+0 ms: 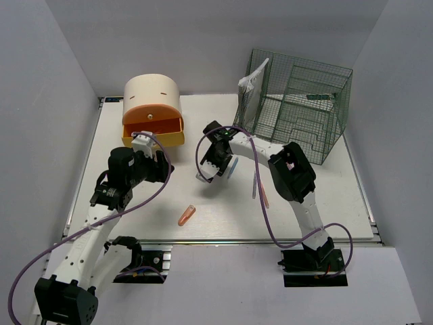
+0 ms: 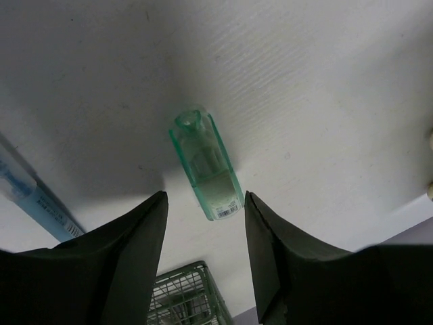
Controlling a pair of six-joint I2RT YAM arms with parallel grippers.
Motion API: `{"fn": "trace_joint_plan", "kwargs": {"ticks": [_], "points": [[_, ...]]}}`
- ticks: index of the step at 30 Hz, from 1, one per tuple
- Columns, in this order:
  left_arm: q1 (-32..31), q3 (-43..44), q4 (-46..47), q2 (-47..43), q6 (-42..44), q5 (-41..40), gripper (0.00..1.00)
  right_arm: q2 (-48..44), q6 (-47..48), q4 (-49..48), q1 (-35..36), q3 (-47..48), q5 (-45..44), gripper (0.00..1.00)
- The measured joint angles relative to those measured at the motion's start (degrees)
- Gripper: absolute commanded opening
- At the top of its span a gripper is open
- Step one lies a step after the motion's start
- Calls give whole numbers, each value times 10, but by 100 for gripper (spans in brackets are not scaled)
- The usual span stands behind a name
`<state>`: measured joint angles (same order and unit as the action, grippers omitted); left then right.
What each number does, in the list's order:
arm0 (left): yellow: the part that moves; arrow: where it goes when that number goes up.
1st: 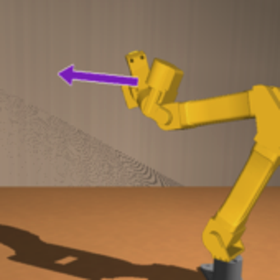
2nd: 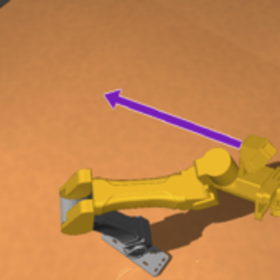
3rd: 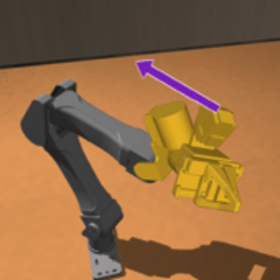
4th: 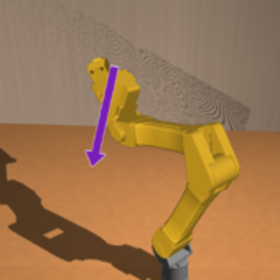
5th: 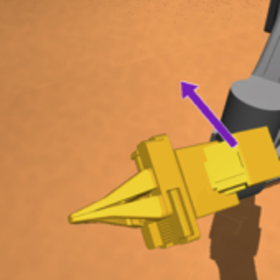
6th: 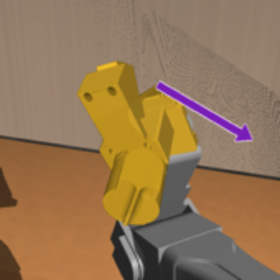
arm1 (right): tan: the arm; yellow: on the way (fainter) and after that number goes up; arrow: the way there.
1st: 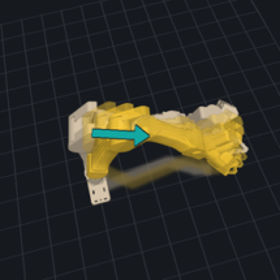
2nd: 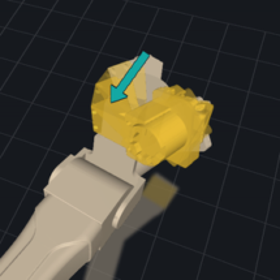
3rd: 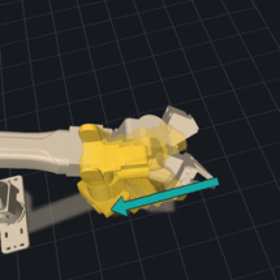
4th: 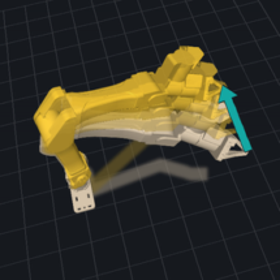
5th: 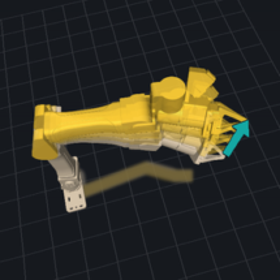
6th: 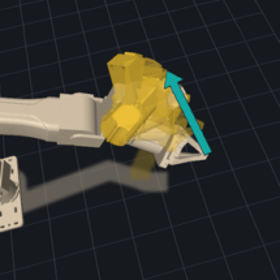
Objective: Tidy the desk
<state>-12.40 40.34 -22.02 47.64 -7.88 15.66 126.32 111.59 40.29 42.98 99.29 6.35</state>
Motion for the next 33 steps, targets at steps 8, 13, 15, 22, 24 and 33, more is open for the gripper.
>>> {"fn": "trace_joint_plan", "kwargs": {"ticks": [8, 13, 15, 22, 24, 33], "points": [[0, 0, 1, -21, 2, -2, 73, 33, 15, 39, 21, 45, -54, 54], [0, 0, 2, -35, 2, -3, 73, 48, 16, 62, 30, 68, -88, 52], [0, -2, 2, -40, 2, -5, 73, 54, 16, 71, 33, 77, -102, 51], [0, -2, 2, -53, 2, -16, 73, 63, 20, 103, 43, 87, -137, 47], [0, -2, 2, -57, 2, -18, 73, 63, 20, 111, 46, 87, -141, 45], [0, -3, 2, -68, 1, -33, 73, 63, 5, 119, 54, 92, -106, 20]]}}
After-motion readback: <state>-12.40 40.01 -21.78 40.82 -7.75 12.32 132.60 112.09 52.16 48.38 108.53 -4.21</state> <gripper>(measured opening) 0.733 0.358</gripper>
